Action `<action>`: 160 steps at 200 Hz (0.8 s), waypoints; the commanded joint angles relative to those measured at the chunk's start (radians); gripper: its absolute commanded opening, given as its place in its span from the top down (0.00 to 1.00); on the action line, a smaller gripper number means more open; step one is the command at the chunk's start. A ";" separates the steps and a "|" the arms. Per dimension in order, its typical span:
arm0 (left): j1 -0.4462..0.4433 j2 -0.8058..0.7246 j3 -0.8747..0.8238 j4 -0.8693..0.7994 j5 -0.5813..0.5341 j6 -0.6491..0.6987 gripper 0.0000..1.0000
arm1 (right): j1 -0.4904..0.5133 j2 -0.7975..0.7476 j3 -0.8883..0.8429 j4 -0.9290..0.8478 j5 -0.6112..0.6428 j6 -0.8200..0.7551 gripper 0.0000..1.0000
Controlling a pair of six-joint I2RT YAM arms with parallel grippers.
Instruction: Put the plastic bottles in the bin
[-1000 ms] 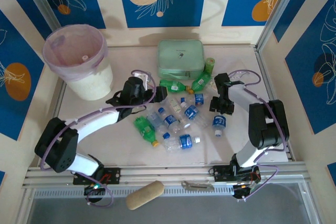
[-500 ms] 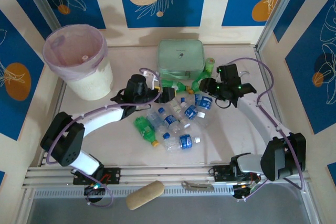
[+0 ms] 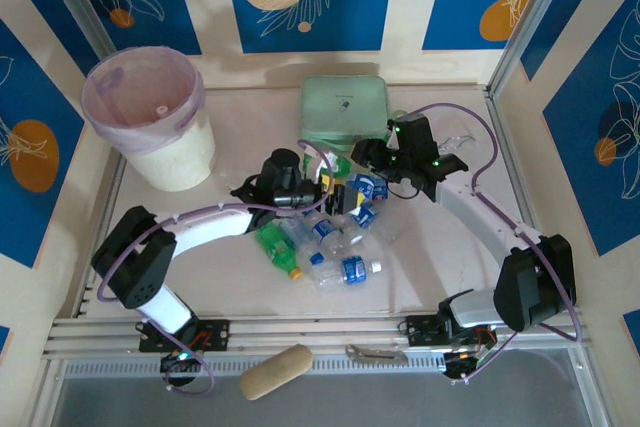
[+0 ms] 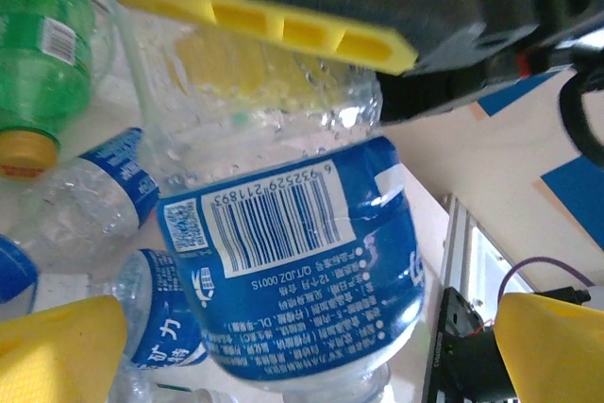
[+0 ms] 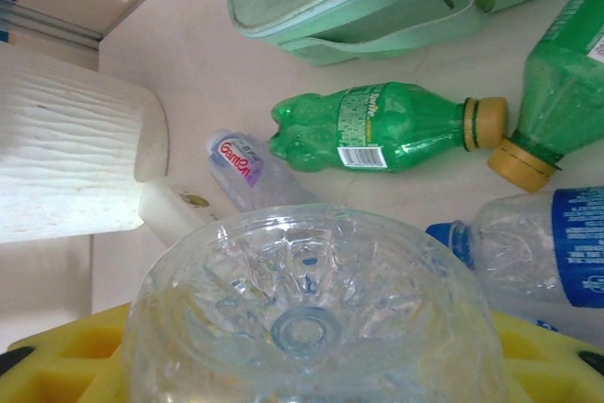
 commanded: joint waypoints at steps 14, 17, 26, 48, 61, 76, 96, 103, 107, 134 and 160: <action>-0.012 0.035 0.041 0.033 0.019 0.023 0.00 | 0.032 -0.022 0.026 0.018 -0.044 0.035 0.52; -0.011 0.035 0.043 0.033 0.017 0.022 0.01 | 0.034 -0.024 0.025 0.018 -0.044 0.036 0.52; -0.012 0.039 0.047 0.038 0.010 0.021 0.01 | 0.040 -0.032 0.019 0.018 -0.042 0.041 0.52; -0.013 0.047 0.065 0.045 0.011 0.018 0.04 | 0.056 -0.046 0.005 0.013 -0.021 0.048 0.53; -0.013 0.053 0.073 0.049 0.018 0.015 0.07 | 0.061 -0.049 -0.006 0.023 -0.018 0.054 0.53; -0.012 0.058 0.075 0.052 0.019 0.009 0.10 | 0.065 -0.051 -0.009 0.031 -0.018 0.060 0.53; -0.012 0.057 0.073 0.052 0.021 0.007 0.18 | 0.068 -0.046 -0.008 0.037 -0.021 0.060 0.53; -0.011 0.056 0.071 0.053 0.021 0.005 0.22 | 0.068 -0.044 -0.007 0.040 -0.024 0.060 0.53; -0.011 0.056 0.071 0.053 0.019 0.006 0.26 | 0.068 -0.042 -0.006 0.041 -0.025 0.059 0.53; -0.011 0.049 0.068 0.046 0.014 0.008 0.41 | 0.070 -0.032 -0.001 0.045 -0.025 0.058 0.52; -0.009 0.044 0.072 0.028 0.000 0.020 0.54 | 0.071 -0.029 -0.002 0.047 -0.024 0.062 0.47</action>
